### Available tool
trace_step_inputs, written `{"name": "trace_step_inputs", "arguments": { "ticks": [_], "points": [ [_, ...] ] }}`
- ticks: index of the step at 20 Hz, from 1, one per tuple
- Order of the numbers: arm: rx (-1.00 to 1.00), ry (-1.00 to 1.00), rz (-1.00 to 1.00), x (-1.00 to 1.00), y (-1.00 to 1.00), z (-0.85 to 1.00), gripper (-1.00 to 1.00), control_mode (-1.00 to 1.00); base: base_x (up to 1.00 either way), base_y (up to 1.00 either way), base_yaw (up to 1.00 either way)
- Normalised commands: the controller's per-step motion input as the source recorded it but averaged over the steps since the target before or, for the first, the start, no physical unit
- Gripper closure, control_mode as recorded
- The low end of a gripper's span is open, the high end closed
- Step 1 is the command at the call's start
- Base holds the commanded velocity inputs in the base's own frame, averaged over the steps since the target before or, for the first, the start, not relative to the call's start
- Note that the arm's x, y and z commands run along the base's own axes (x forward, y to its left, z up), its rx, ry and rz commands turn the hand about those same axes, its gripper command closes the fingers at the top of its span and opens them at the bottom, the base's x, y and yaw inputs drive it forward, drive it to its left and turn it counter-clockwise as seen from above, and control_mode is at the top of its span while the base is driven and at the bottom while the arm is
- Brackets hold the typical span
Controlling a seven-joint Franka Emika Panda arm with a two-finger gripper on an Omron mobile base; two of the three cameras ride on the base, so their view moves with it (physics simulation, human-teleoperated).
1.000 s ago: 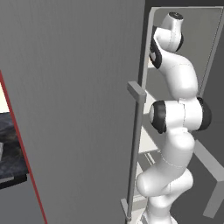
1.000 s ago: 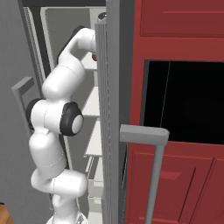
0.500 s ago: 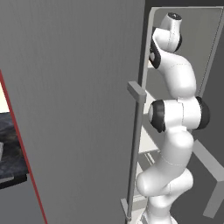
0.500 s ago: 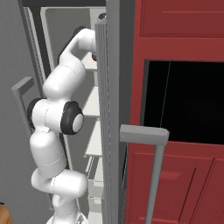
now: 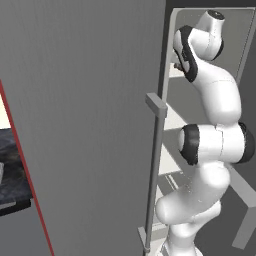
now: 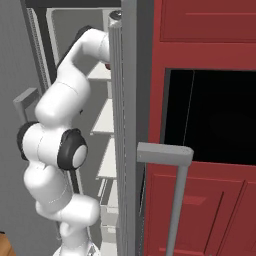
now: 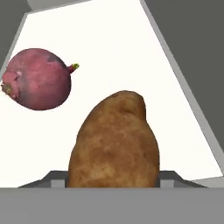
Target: Take the onion and potato out of the freezer and place them in the tupperware container on the counter. Then put the tupperware containing the vegetables back in the freezer.
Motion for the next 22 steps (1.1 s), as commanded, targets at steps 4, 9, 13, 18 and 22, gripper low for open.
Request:
{"name": "trace_step_inputs", "arguments": {
  "ticks": [4, 9, 13, 18, 22],
  "points": [
    [-0.13, -0.04, 0.13, -1.00, 0.11, 0.03, 1.00, -1.00, 0.00, 0.00, 0.00],
    [-0.15, -0.03, 0.14, -1.00, 0.30, 0.12, 1.00, -1.00, 0.00, 0.00, 0.00],
    [-0.04, -0.06, 0.09, -1.00, 0.26, 0.24, 1.00, -1.00, 0.00, 0.00, 0.00],
    [0.00, -0.05, 0.01, -1.00, 0.14, 0.23, 1.00, -1.00, 0.00, 0.00, 0.00],
    [0.00, -0.05, 0.00, -1.00, 0.32, 0.07, 1.00, -1.00, 0.00, 0.00, 0.00]
  ]
}}
